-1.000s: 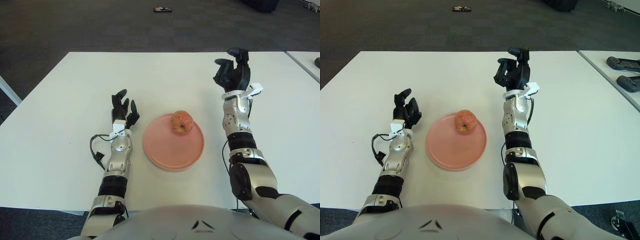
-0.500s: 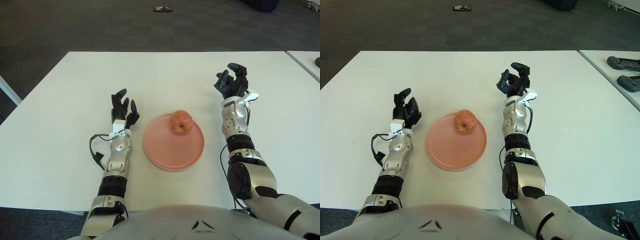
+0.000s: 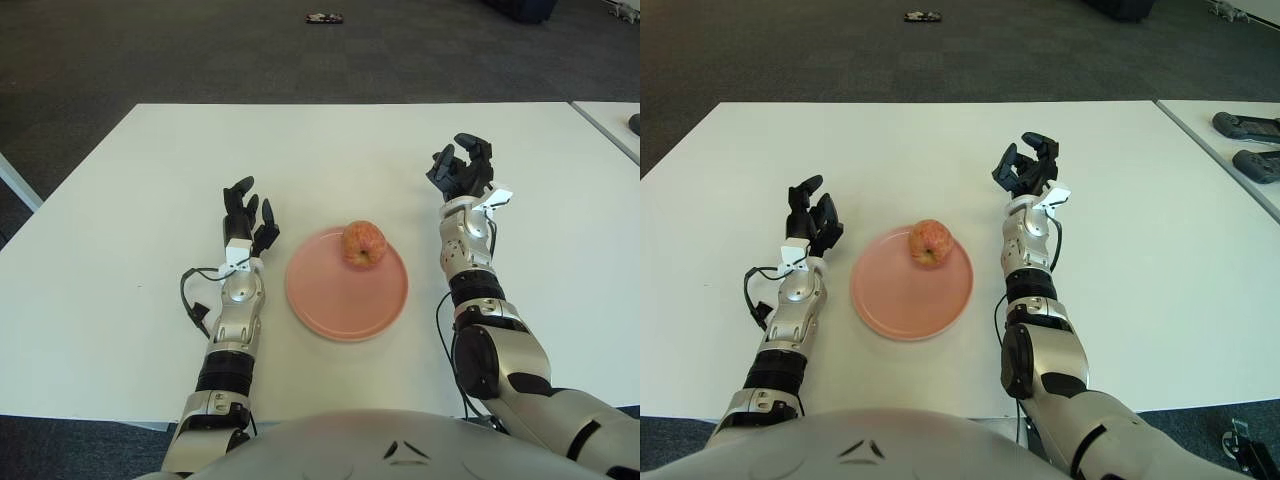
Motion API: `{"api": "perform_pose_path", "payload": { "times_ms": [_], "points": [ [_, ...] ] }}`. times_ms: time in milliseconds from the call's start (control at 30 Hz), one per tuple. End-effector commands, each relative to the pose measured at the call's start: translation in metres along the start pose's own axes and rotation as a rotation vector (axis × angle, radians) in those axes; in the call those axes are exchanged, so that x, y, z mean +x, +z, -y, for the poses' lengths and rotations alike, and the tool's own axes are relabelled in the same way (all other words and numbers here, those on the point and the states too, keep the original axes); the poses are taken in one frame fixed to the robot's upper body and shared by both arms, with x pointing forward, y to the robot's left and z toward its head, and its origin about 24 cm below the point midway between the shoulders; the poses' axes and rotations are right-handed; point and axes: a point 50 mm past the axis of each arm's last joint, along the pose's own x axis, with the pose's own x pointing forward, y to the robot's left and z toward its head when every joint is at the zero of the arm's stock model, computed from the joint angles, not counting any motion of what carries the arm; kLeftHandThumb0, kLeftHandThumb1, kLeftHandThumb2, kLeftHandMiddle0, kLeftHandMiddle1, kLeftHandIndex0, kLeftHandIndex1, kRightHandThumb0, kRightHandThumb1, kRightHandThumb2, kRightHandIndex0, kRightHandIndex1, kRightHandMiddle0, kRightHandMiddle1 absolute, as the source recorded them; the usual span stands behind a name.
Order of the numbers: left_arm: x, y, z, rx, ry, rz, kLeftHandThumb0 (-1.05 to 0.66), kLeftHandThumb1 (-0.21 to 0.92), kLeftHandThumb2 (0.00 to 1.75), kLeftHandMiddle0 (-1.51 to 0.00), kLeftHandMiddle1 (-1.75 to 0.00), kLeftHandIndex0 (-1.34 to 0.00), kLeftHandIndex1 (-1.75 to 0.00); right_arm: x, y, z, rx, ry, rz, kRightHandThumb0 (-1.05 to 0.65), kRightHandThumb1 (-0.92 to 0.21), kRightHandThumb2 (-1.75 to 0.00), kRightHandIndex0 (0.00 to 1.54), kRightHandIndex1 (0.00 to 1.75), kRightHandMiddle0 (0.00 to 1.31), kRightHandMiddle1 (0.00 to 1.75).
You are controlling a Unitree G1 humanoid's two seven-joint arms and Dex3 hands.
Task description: Put the apple into the plate.
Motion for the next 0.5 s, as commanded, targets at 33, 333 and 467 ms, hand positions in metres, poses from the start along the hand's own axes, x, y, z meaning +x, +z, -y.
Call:
{"api": "perform_pose_path", "payload": {
  "times_ms": [33, 333, 467],
  "points": [
    [0.0, 0.002, -0.002, 0.007, -0.003, 0.014, -0.68, 0.92, 0.74, -0.44, -0.09, 0.0, -1.02, 0.004, -0.001, -0.003, -0.05, -0.014, -0.036, -0.05, -0.31, -1.28, 1.26, 1.75, 0.99, 1.75],
    [0.0, 0.002, -0.002, -0.001, -0.005, 0.014, -0.7, 0.92, 0.74, -0.42, -0.08, 0.0, -1.01, 0.004, -0.01, 0.006, -0.169, -0.001, -0.12, -0.05, -0.32, -1.28, 1.25, 1.75, 0.99, 1.75],
    [-0.001, 0.002, -0.002, -0.004, -0.006, 0.015, -0.71, 0.92, 0.73, -0.42, -0.08, 0.0, -1.01, 0.005, -0.01, 0.006, -0.176, 0.0, -0.124, -0.05, -0.32, -1.28, 1.24, 1.75, 0.99, 1.75]
  ]
}}
